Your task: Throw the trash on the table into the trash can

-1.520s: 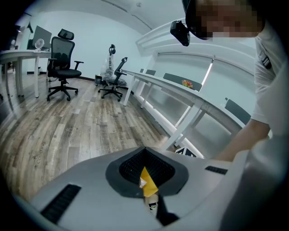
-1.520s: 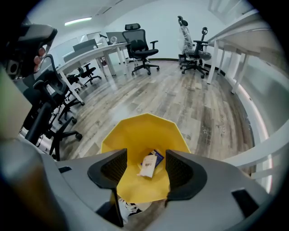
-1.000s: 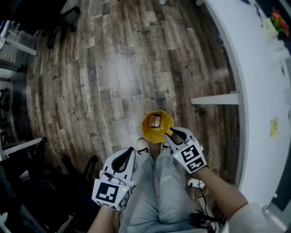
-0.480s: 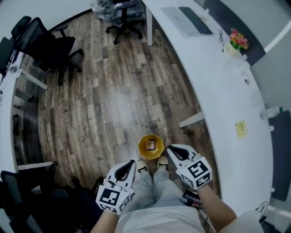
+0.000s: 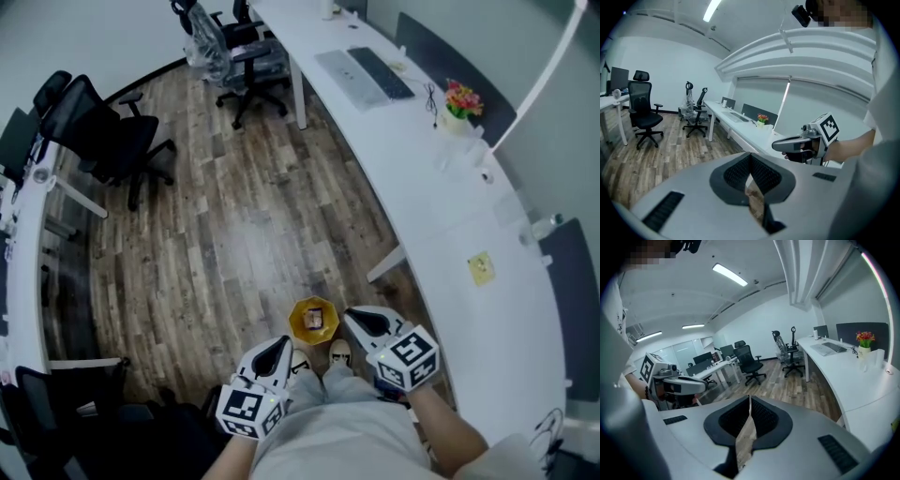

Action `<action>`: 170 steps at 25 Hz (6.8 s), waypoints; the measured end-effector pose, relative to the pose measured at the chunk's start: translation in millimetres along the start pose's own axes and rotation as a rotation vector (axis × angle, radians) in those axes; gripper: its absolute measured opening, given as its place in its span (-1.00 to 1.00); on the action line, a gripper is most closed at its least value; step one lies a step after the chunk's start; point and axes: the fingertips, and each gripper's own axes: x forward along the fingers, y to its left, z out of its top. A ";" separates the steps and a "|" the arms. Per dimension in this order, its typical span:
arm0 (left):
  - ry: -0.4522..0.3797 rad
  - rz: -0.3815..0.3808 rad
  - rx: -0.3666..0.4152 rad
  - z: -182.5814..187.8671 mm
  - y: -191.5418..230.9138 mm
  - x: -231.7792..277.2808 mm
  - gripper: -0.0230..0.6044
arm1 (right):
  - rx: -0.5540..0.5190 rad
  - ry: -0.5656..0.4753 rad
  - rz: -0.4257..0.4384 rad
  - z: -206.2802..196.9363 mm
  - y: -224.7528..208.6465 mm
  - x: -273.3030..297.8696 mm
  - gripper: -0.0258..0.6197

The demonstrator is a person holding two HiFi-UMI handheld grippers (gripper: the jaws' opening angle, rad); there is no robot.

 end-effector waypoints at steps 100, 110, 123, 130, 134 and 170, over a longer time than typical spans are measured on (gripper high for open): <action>0.156 -0.368 0.207 55.6 -209.4 258.5 -0.92 | 0.390 0.074 -0.743 -173.2 -422.4 -260.1 -0.70; 0.095 -0.299 0.174 61.4 -175.5 215.7 -0.92 | 0.339 0.000 -0.606 -118.4 -356.2 -212.8 -0.70; -0.024 0.041 0.091 54.2 -29.4 58.5 -0.92 | 0.211 0.075 -0.332 -76.9 -214.4 -68.4 -0.71; -0.058 0.140 0.032 28.4 28.0 -23.8 -0.92 | 0.132 0.113 -0.226 -68.2 -129.1 -0.6 -0.71; -0.066 0.146 0.020 15.4 45.9 -48.9 -0.92 | 0.117 0.123 -0.186 -65.5 -92.7 19.3 -0.71; 0.121 0.139 -0.187 -127.7 97.6 58.4 -0.92 | 0.096 0.524 -0.001 -305.5 -124.2 180.7 -0.71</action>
